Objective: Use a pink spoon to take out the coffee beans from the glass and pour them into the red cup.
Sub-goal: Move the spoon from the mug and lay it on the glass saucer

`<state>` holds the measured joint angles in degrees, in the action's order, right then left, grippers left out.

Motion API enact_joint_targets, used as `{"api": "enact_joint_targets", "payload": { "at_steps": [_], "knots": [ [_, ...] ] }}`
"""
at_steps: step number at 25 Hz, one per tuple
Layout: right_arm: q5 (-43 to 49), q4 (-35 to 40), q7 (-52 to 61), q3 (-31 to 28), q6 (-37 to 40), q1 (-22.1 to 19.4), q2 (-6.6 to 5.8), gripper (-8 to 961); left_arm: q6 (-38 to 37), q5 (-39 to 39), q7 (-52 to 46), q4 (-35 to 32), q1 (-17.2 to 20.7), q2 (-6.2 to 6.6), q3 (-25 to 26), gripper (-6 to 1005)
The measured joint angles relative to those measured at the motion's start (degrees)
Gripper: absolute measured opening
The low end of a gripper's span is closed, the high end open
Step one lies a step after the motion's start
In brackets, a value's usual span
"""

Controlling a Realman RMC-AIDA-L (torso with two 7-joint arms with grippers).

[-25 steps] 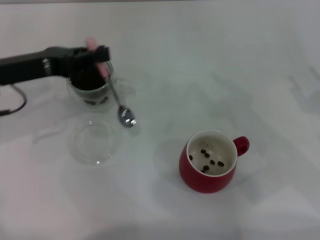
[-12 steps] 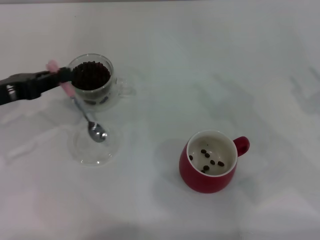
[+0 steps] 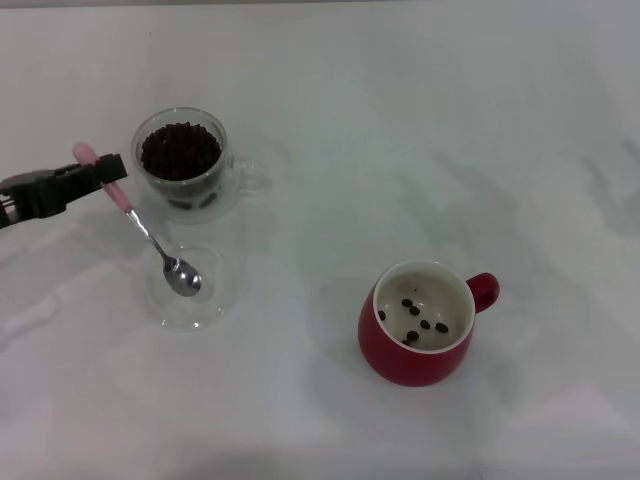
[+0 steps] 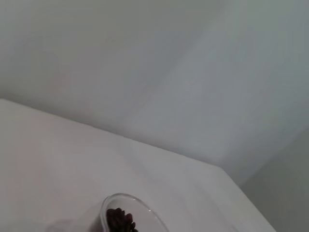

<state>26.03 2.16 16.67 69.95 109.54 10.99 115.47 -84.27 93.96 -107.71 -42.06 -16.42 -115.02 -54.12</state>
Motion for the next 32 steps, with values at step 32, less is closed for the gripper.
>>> {"api": "enact_joint_targets", "payload": {
  "at_steps": [32],
  "knots": [
    [0.29,-0.49,0.11,0.11,0.94,-2.11,-0.24,574,7.21,0.17,2.16,10.92,-2.35,-3.4,1.31,125]
  ]
}}
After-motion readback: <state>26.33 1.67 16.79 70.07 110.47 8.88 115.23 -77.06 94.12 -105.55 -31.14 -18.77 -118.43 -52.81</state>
